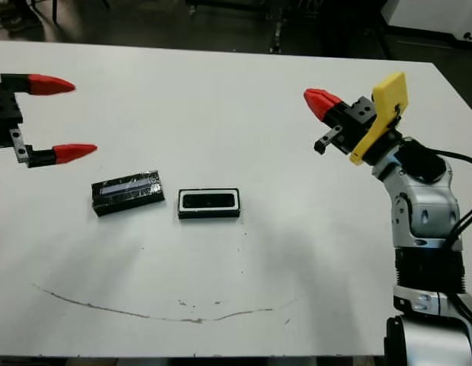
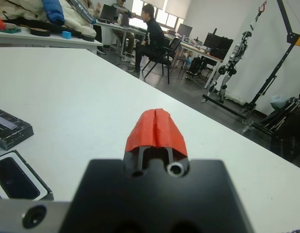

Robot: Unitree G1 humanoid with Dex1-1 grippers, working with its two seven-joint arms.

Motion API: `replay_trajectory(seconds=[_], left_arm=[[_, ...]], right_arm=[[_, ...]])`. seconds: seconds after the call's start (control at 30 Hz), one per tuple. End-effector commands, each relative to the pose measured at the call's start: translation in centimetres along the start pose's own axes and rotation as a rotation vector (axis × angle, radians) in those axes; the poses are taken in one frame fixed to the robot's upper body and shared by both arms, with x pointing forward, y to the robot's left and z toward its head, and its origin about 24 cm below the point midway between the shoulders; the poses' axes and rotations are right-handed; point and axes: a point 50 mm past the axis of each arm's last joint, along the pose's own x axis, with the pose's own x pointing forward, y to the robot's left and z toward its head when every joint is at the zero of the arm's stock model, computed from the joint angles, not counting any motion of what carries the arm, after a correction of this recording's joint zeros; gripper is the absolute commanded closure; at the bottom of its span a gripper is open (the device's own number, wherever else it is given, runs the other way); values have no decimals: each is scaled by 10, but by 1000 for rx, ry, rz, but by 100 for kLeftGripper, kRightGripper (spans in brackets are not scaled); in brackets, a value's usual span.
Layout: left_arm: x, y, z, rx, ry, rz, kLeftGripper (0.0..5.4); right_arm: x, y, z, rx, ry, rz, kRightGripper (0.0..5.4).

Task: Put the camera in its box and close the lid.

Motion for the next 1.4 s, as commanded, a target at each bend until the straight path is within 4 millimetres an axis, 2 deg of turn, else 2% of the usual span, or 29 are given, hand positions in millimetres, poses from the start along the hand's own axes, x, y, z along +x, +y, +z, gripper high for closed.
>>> replay_trajectory(seconds=[0.03,0.23,0.3,0.77,1.4], left_arm=[[13,5,-9,-39,41,-109,0],[29,6,-27,-320,28,-237,0],[31,6,-31,-351,27,-250,0],[47,-4,-43,-368,88,-287,0],[54,-21,-55,-431,128,-341,0]], right_arm=[[-4,-2,-3,-15,33,-15,539],[-5,-1,-5,-5,47,-24,539],[-5,-1,-6,-5,52,-25,539],[-8,1,-10,-21,70,-43,539],[-9,0,-13,-12,67,-32,539]])
